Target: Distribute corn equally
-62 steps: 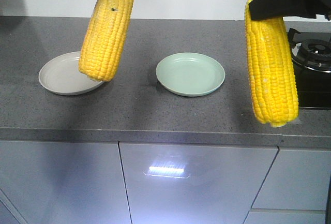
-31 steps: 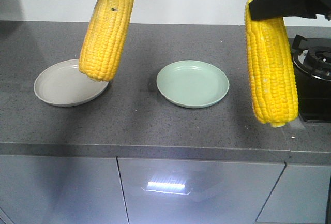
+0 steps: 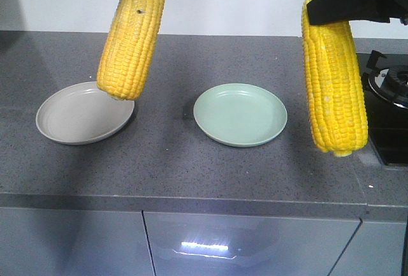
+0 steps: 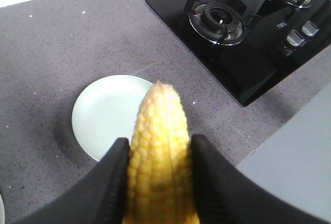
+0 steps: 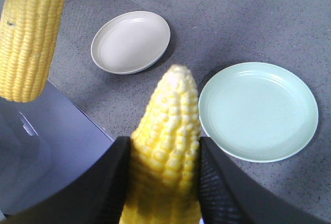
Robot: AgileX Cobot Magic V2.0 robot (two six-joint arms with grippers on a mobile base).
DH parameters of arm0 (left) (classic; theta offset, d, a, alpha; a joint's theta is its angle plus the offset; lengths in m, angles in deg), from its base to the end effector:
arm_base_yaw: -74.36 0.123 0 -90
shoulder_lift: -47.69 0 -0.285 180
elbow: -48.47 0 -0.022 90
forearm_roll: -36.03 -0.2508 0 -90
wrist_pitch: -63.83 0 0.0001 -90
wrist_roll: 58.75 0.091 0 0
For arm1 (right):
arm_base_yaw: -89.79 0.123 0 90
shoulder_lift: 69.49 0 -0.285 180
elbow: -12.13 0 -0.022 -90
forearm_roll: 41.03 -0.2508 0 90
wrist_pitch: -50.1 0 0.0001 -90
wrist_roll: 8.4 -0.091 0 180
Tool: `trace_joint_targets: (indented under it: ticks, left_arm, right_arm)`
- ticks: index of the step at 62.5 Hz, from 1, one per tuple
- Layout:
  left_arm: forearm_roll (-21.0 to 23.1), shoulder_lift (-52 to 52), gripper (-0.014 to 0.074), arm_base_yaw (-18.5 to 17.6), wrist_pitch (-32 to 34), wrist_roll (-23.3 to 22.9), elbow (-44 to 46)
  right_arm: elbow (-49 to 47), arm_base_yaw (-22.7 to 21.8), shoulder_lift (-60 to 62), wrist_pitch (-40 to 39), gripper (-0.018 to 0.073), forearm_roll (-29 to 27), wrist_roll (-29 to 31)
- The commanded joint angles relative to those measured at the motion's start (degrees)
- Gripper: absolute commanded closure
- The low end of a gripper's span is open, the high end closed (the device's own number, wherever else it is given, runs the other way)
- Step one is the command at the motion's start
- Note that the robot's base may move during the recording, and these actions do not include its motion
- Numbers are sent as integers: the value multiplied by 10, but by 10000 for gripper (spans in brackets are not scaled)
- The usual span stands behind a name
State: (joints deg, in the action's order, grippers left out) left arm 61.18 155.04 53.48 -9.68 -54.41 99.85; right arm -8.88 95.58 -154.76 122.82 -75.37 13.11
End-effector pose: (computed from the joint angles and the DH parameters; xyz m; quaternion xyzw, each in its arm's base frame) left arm 0.3101 -0.1580 0.5025 0.2251 0.8541 -0.2728 0.3812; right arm 0.2421 0.0738 0.4828 -0.2309 0.8586 0.2437 0.3873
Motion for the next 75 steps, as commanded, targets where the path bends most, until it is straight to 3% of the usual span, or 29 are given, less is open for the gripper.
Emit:
trace_joint_targets:
  ticks: [1,75]
  left_arm:
    - [19,-23,603,1,15,-4,11]
    - [19,-23,603,1,15,-4,11]
  right_arm:
    - [-15,-4,12,-21,561,-22,3]
    - [-15,-4,12,-20,561,-22,3]
